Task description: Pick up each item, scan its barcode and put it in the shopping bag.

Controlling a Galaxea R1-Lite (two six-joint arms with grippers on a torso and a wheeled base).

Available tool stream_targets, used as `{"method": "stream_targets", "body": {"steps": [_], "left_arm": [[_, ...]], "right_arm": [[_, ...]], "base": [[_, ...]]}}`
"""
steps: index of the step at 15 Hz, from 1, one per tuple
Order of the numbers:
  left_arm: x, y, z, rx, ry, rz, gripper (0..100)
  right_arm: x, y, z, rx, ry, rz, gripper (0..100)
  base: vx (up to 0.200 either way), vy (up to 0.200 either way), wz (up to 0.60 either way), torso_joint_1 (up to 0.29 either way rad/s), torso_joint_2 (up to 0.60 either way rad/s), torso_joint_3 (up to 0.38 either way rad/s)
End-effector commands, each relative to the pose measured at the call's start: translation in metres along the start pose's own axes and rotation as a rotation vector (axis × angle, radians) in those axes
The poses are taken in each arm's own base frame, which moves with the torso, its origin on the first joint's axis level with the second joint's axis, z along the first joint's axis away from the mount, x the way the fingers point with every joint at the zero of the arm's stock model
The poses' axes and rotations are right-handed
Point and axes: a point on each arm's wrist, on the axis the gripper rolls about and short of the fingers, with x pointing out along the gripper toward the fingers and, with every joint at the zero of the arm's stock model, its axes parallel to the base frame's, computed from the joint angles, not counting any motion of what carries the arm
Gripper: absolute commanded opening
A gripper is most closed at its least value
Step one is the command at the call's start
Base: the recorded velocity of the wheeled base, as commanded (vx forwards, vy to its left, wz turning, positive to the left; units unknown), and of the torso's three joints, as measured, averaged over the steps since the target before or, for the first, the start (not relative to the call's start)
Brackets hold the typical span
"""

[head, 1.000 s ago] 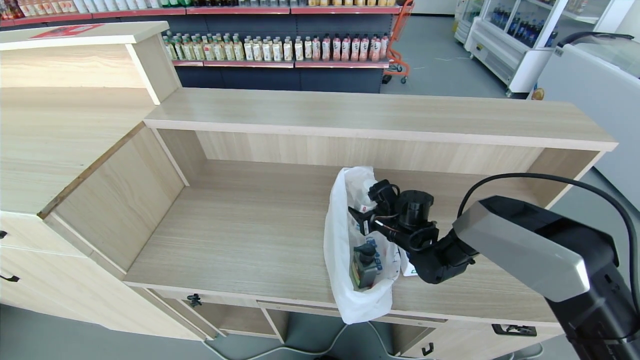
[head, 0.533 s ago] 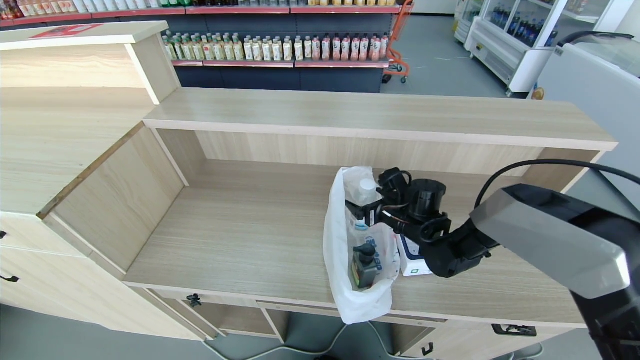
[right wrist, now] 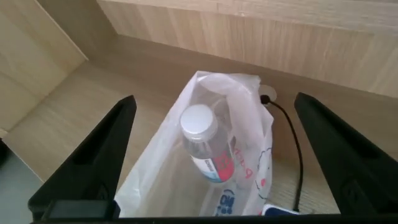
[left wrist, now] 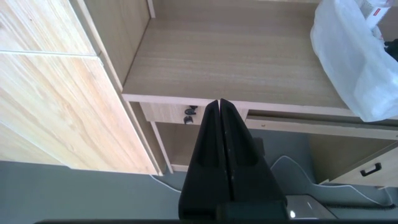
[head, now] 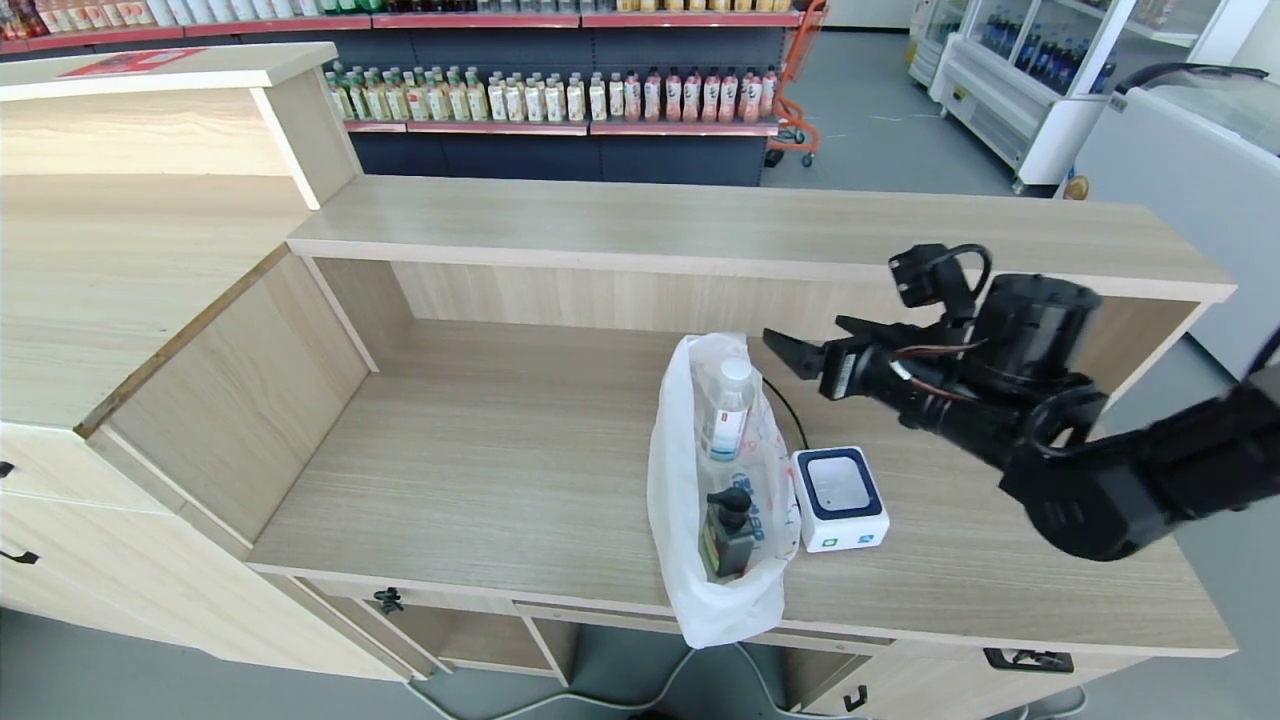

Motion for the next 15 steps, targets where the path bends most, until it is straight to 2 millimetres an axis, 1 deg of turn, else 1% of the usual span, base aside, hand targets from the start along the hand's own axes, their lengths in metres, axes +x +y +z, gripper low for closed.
{"method": "stream_targets", "body": {"steps": [1, 2, 3, 4, 5, 6, 8, 9, 10, 12, 15], "left_arm": [[0.0, 0.0, 0.0, 0.0, 0.002, 0.0, 0], [0.0, 0.0, 0.0, 0.0, 0.0, 0.0, 0], [0.0, 0.0, 0.0, 0.0, -0.001, 0.0, 0], [0.0, 0.0, 0.0, 0.0, 0.0, 0.0, 0], [0.0, 0.0, 0.0, 0.0, 0.0, 0.0, 0], [0.0, 0.0, 0.0, 0.0, 0.0, 0.0, 0], [0.0, 0.0, 0.0, 0.0, 0.0, 0.0, 0], [0.0, 0.0, 0.0, 0.0, 0.002, 0.0, 0], [0.0, 0.0, 0.0, 0.0, 0.0, 0.0, 0], [0.0, 0.0, 0.0, 0.0, 0.0, 0.0, 0], [0.0, 0.0, 0.0, 0.0, -0.001, 0.0, 0]], "right_arm": [[-0.157, -0.006, 0.059, -0.006, -0.03, -0.262, 100], [-0.188, -0.005, 0.055, -0.009, 0.012, -0.336, 100], [-0.208, -0.001, 0.051, -0.008, 0.034, -0.375, 100], [-0.236, 0.003, 0.035, -0.009, 0.074, -0.47, 100], [-0.252, 0.005, 0.025, -0.017, 0.091, -0.502, 100], [-0.269, 0.01, 0.01, -0.03, 0.118, -0.511, 100], [-0.322, 0.026, -0.034, -0.037, 0.127, -0.539, 100], [-0.337, 0.031, -0.048, -0.038, 0.124, -0.561, 100], [-0.347, 0.035, -0.059, -0.036, 0.115, -0.578, 100], [-0.358, 0.041, -0.067, -0.042, 0.067, -0.573, 100], [-0.373, 0.049, -0.089, -0.036, 0.1, -0.549, 100]], "base": [[0.0, 0.0, 0.0, 0.0, 0.0, 0.0], [0.0, 0.0, 0.0, 0.0, 0.0, 0.0], [0.0, 0.0, 0.0, 0.0, 0.0, 0.0], [0.0, 0.0, 0.0, 0.0, 0.0, 0.0], [0.0, 0.0, 0.0, 0.0, 0.0, 0.0], [0.0, 0.0, 0.0, 0.0, 0.0, 0.0], [0.0, 0.0, 0.0, 0.0, 0.0, 0.0], [0.0, 0.0, 0.0, 0.0, 0.0, 0.0], [0.0, 0.0, 0.0, 0.0, 0.0, 0.0], [0.0, 0.0, 0.0, 0.0, 0.0, 0.0], [0.0, 0.0, 0.0, 0.0, 0.0, 0.0]]}}
